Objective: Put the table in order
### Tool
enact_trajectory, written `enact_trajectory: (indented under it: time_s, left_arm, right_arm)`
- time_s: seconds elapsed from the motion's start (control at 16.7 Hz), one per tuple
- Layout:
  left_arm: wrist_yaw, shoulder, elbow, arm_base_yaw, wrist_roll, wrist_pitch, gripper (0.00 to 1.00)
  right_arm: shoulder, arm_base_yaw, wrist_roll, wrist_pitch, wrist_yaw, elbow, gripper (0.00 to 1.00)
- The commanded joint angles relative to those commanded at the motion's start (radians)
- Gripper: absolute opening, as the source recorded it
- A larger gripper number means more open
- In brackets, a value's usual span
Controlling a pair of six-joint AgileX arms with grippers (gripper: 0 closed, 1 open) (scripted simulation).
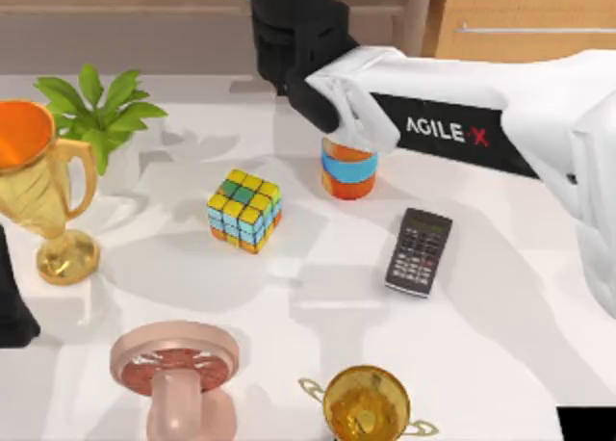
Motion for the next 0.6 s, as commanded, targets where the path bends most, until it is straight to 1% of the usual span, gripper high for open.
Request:
enact_trajectory:
  time_s: [0.12, 0.42, 0.6]
  left_arm:
    - [0.000, 0.000, 0.000, 0.000, 0.000, 0.000, 1.00]
    - [0.000, 0.000, 0.000, 0.000, 0.000, 0.000, 1.00]
    - [0.000, 0.000, 0.000, 0.000, 0.000, 0.000, 1.00]
  right_arm:
    - [-0.016, 0.008, -0.001, 0.005, 0.008, -0.018, 0.00]
    - [-0.122, 0.042, 0.002, 0.033, 0.041, -0.164, 0.00]
    - [-0.138, 0.053, 0.002, 0.041, 0.052, -0.180, 0.00]
